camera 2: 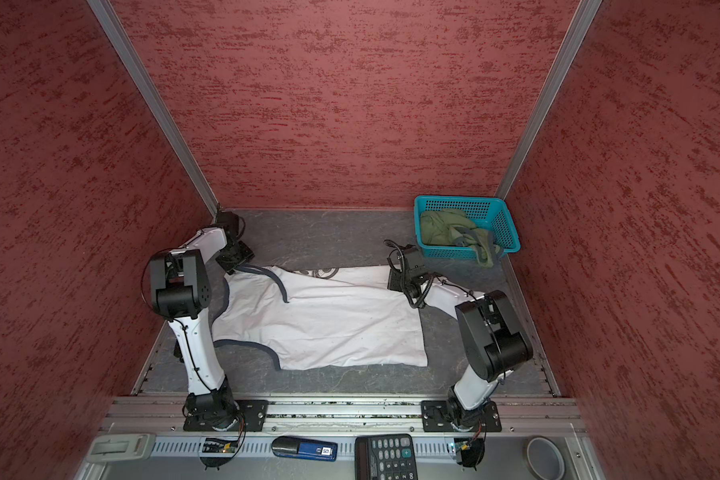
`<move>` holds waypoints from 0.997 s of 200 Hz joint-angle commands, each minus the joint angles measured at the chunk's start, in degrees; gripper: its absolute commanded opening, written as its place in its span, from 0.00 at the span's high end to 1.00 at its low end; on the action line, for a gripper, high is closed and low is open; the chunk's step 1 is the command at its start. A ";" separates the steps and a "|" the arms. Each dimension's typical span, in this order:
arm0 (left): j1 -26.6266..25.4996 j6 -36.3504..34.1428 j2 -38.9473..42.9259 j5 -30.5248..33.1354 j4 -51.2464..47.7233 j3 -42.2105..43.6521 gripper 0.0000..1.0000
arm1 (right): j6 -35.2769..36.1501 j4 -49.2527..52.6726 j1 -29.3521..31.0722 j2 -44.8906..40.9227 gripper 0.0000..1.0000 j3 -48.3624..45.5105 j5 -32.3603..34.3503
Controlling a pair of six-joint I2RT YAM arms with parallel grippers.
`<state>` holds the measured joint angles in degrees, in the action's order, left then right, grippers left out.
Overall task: Fold and stack the tank tops
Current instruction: 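Drag the navy trim nearer the robot with left gripper while right holds the corner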
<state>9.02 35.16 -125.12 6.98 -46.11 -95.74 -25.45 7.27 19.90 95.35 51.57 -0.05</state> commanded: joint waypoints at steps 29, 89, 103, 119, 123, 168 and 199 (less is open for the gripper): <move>1.35 -0.01 0.75 -2.81 5.02 3.26 0.72 | -0.02 -0.77 0.04 2.06 0.42 0.02 0.24; 1.61 2.45 20.95 0.61 23.09 25.04 0.94 | -3.48 3.28 -0.28 7.43 0.41 1.52 3.99; 1.86 3.45 24.06 1.94 25.95 29.00 0.95 | -4.20 3.64 -0.38 7.66 0.41 1.21 5.23; 2.70 4.86 26.01 1.98 28.51 32.80 0.96 | -4.68 4.00 -0.59 7.92 0.41 1.09 5.81; 2.90 5.15 26.29 1.98 29.07 33.72 0.97 | -4.76 4.13 -0.59 7.92 0.41 1.09 5.97; 6.69 9.77 26.11 -2.30 32.90 40.01 1.00 | -5.40 5.46 -1.17 7.39 0.41 1.09 7.62; 8.52 10.58 25.05 -5.88 34.15 41.17 0.98 | -5.40 5.45 -1.47 7.36 0.41 1.02 7.86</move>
<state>16.12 43.83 -99.07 3.64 -15.40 -54.96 -29.45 7.49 19.57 101.27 52.99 4.58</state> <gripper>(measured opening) 0.085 0.593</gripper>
